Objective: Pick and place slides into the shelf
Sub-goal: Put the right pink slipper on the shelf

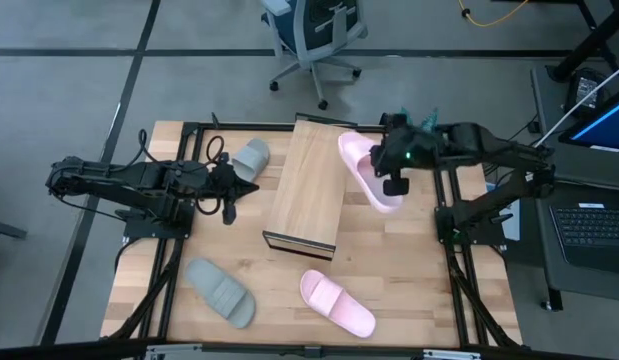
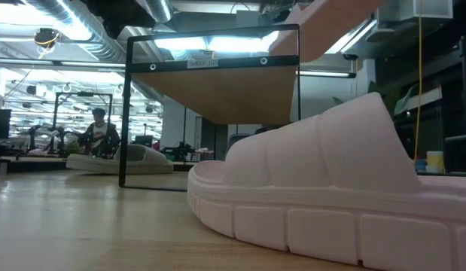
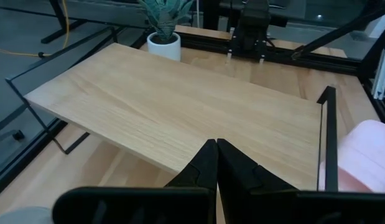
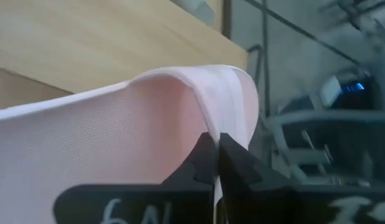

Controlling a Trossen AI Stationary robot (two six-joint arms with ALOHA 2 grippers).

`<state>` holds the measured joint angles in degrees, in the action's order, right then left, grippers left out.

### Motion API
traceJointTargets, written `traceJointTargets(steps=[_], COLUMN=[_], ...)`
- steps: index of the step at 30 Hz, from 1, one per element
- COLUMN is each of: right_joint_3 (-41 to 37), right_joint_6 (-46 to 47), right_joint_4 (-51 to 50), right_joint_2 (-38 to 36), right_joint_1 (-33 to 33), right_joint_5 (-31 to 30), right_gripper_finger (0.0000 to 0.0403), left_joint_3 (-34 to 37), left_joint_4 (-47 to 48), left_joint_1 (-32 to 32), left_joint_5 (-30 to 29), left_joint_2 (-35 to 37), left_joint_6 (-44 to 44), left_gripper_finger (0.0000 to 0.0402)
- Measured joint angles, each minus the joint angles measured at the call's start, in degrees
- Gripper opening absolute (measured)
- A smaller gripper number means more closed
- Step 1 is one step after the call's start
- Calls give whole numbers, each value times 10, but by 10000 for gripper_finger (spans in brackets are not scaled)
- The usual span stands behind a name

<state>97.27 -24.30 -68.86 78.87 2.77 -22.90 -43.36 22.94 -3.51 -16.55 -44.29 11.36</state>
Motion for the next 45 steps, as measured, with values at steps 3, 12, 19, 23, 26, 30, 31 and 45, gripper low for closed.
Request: traceJointTargets(steps=[3,12,19,23,26,30,31,45], right_joint_3=[1,0,-1,-1,-1,-1,-1,-1], right_joint_6=[-54,-176,-279,-324,-346,-390,-393,-452], right_joint_4=[14,50,90,95,111,138,144,218], right_joint_2=[0,6,30,54,70,90,93,122], right_joint_1=[31,116,168,193,212,224,228,246], right_joint_5=[49,166,234,246,268,279,281,357], right_gripper_finger=[8,8,8,8,8,8,8,8], left_joint_3=[0,0,0,0,0,0,0,0], left_joint_4=[0,0,-8,-8,-8,-9,-10,-12], left_joint_1=[0,0,0,0,0,0,0,0], left_joint_5=[-13,-25,-30,-49,-56,-56,-56,-69], left_joint_2=[0,0,0,0,0,0,0,0], left_joint_6=[0,0,0,0,0,0,0,0], left_gripper_finger=[0,0,0,0,0,0,0,0])
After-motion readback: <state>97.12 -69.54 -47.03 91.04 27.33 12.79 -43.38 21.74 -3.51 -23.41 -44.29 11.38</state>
